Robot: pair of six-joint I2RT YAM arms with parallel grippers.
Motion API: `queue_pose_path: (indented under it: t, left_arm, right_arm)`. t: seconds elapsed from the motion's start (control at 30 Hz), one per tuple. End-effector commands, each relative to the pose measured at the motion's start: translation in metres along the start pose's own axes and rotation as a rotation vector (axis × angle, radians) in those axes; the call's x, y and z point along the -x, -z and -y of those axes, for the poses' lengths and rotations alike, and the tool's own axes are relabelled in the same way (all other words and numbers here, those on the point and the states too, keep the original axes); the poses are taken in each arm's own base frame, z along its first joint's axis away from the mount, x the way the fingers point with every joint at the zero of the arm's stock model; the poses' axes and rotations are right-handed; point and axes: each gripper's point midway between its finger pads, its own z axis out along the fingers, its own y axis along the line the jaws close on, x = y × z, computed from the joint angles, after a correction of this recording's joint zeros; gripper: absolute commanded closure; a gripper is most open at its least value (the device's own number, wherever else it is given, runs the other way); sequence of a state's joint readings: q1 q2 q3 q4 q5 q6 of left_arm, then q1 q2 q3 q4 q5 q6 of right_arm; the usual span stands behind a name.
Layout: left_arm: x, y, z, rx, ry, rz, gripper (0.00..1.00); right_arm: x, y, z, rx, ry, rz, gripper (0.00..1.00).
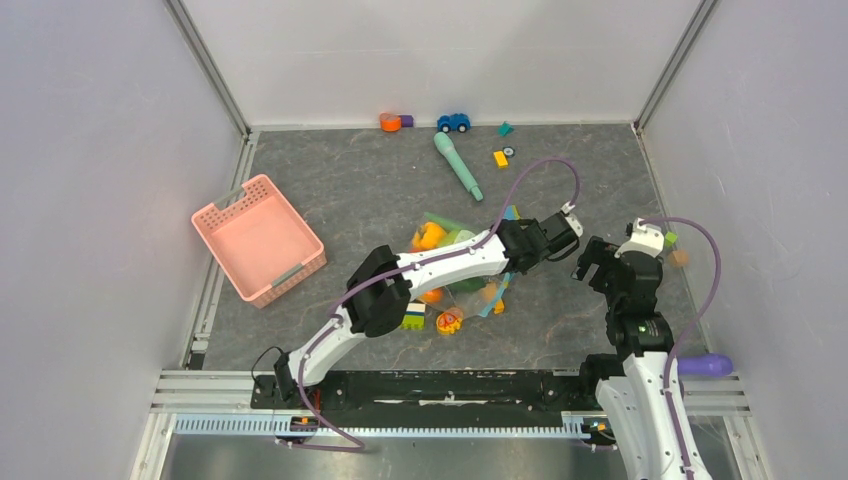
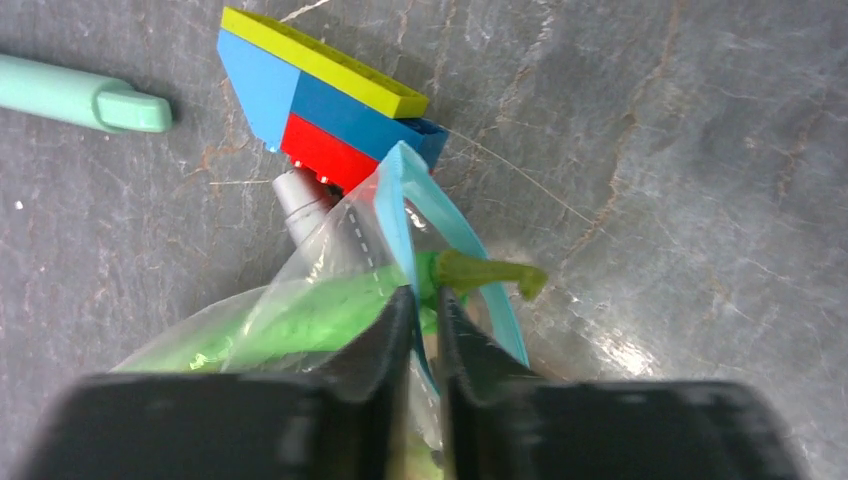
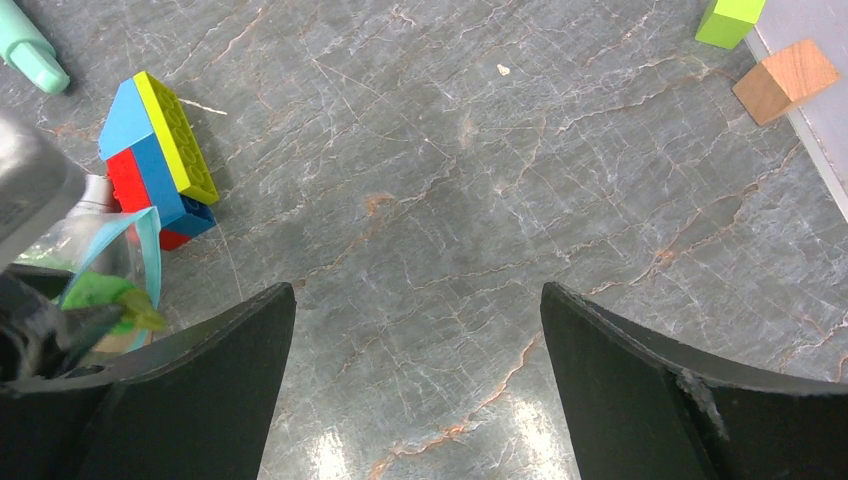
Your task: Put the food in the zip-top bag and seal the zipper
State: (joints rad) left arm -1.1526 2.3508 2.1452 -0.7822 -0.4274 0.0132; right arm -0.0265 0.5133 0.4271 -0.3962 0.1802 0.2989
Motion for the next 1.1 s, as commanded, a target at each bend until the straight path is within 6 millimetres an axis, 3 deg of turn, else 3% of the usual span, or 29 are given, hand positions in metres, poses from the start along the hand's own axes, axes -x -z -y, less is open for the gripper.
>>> queue_pose_path:
  t: [0.0, 0.17, 0.37, 0.5, 0.63, 0.7, 0.9, 1.0, 1.07]
  left_arm:
    - [0.019, 0.002, -0.022, 0.128, 0.002, 0.05, 0.97]
    - [0.039, 0.02, -0.039, 0.18, 0.03, 0.113, 0.98]
    - [0.067, 0.072, -0.081, 0.3, 0.137, 0.256, 0.98]
    - [0.072, 0.121, -0.118, 0.404, 0.225, 0.365, 0.98]
    - [0.063, 0.163, -0.141, 0.433, 0.276, 0.461, 0.98]
    - [0.056, 0.178, -0.149, 0.437, 0.307, 0.49, 0.98]
    - [0.037, 0.199, -0.163, 0.436, 0.366, 0.528, 0.98]
    - [0.034, 0.202, -0.165, 0.432, 0.38, 0.534, 0.98]
    - [0.033, 0.202, -0.166, 0.425, 0.388, 0.535, 0.98]
  right_arm:
    - [0.01, -0.001, -0.003, 0.018, 0.0, 0.05, 0.02]
    - [0.01, -0.002, -0.007, 0.038, 0.008, 0.046, 0.02]
    - [0.014, -0.001, -0.023, 0.133, 0.042, 0.062, 0.02]
    - [0.022, 0.003, -0.053, 0.303, 0.055, 0.081, 0.02]
    - [0.039, 0.01, -0.085, 0.468, 0.016, 0.123, 0.02]
    - [0.051, 0.024, -0.116, 0.656, -0.023, 0.167, 0.02]
    - [0.089, 0.072, -0.183, 1.072, -0.137, 0.273, 0.08]
    - [0.101, 0.085, -0.214, 1.111, -0.044, 0.275, 0.09]
    - [0.105, 0.085, -0.224, 1.084, -0.007, 0.274, 0.1]
